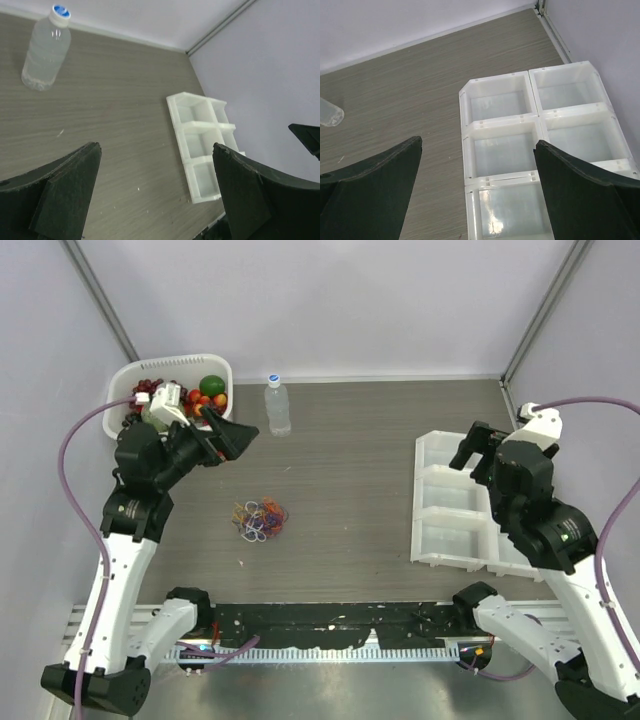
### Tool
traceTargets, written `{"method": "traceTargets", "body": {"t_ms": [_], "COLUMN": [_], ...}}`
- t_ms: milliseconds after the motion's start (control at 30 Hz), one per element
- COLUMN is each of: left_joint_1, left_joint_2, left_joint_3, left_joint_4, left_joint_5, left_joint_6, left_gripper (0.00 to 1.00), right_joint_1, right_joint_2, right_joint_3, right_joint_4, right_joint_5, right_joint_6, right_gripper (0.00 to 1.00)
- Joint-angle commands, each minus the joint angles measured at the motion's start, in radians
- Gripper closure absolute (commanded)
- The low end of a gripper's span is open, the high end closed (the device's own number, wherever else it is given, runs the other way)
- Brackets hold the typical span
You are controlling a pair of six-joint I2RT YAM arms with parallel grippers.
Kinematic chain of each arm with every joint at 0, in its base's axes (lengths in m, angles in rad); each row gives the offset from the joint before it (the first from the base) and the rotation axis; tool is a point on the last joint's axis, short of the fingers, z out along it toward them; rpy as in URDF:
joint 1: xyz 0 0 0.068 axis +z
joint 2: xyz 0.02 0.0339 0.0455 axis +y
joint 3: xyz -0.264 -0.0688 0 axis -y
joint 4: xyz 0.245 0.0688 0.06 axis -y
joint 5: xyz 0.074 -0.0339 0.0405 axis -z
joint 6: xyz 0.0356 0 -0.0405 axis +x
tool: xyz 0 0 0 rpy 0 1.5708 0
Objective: Untangle the cables
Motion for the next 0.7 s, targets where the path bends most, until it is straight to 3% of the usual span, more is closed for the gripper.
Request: {"method": "traceTargets", "body": {"t_ms": [0, 133, 333, 467, 533, 567, 667], "left_joint_1": [0.002, 0.002, 0.002, 0.002, 0.002, 0.002, 0.002], "left_joint_2": [0.064, 0.101, -0.061, -0.15, -0.178, -0.187, -0.186], "left_joint_3": [-0.019, -0.091, -0.313, -0.373, -0.392, -0.405, -0.412], "left_joint_4": [-0.114, -0.195, -0.204, -0.284, -0.304, -0.301, -0.324], "left_joint_5": [0.111, 0.141, -0.154, -0.303, -0.349, -0.364, -0.372], "left_joint_6": [0.027, 0.055, -0.112, -0.2, -0.201, -0.197, -0.178], "left_gripper": [0.05, 0.15, 0.18, 0.18, 0.19, 0.21, 0.3], "right_joint_1": [-0.002, 0.042, 0.326, 0.433, 0.464, 0.47, 0.489], "right_joint_2": [0.112, 0.259, 0.481, 0.684, 0.774, 0.801, 0.937], "right_joint_3": [-0.027, -0.038, -0.184, -0.164, -0.155, -0.141, -0.09], "right_joint_4": [0.036, 0.129, 0.591, 0.847, 0.945, 0.971, 1.028], "right_joint_5": [-0.027, -0.29, -0.473, -0.523, -0.538, -0.564, -0.619], "right_joint_6": [0.009, 0.084, 0.268, 0.384, 0.413, 0.423, 0.456], "right_gripper": [0.01, 0.01, 0.01, 0.05, 0.21, 0.34, 0.51]}}
